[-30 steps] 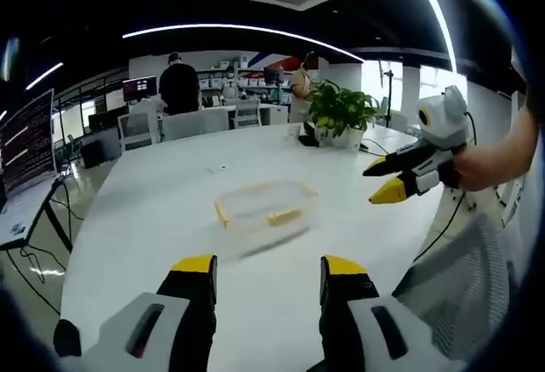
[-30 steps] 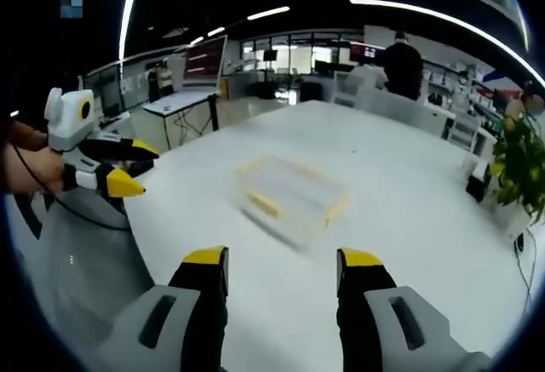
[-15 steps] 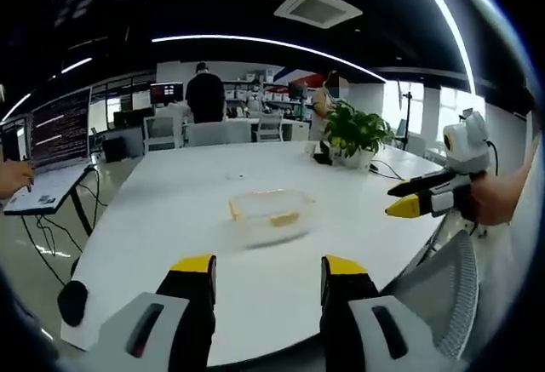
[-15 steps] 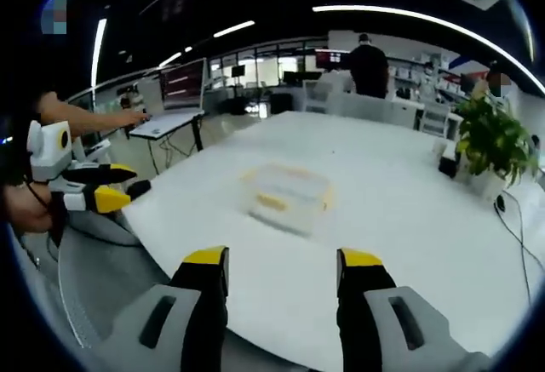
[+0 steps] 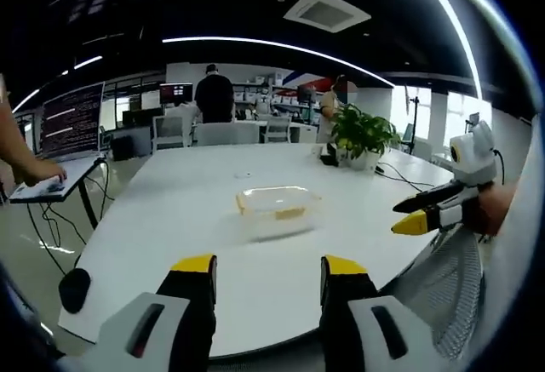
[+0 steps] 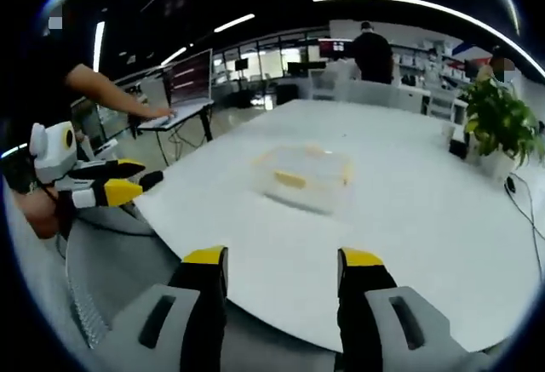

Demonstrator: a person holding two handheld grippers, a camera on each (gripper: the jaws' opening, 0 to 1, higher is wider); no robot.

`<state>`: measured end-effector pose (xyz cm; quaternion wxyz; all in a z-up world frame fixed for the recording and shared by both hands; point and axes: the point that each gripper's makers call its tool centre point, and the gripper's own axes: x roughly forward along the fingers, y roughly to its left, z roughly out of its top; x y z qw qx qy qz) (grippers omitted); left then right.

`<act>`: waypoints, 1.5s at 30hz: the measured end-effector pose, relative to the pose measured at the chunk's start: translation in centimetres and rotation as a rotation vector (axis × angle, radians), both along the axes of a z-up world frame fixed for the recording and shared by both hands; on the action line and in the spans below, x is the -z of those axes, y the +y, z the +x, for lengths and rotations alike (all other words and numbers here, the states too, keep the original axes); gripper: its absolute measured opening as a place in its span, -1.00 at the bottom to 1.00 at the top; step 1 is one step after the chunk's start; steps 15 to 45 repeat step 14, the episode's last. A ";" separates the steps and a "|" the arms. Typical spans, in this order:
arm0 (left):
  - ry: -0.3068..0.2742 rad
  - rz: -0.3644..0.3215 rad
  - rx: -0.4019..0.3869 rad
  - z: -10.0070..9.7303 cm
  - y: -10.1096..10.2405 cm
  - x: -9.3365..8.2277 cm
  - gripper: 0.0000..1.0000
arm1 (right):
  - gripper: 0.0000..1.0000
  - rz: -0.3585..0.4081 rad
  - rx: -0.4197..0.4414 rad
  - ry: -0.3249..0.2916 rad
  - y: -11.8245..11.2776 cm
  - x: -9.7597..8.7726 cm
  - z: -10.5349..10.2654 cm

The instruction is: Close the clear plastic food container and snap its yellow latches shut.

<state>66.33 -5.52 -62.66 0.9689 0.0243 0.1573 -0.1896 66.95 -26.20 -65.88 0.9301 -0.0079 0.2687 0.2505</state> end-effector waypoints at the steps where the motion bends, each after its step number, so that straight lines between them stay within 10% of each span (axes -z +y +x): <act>1: -0.005 0.005 -0.002 0.0 0.0 0.0 -0.15 | -0.03 -0.007 -0.012 0.002 0.1 0.1 -0.1; 45: -0.031 0.022 -0.029 0.4 0.3 0.1 -0.16 | -0.06 -0.034 -0.098 0.030 1.3 0.9 -0.7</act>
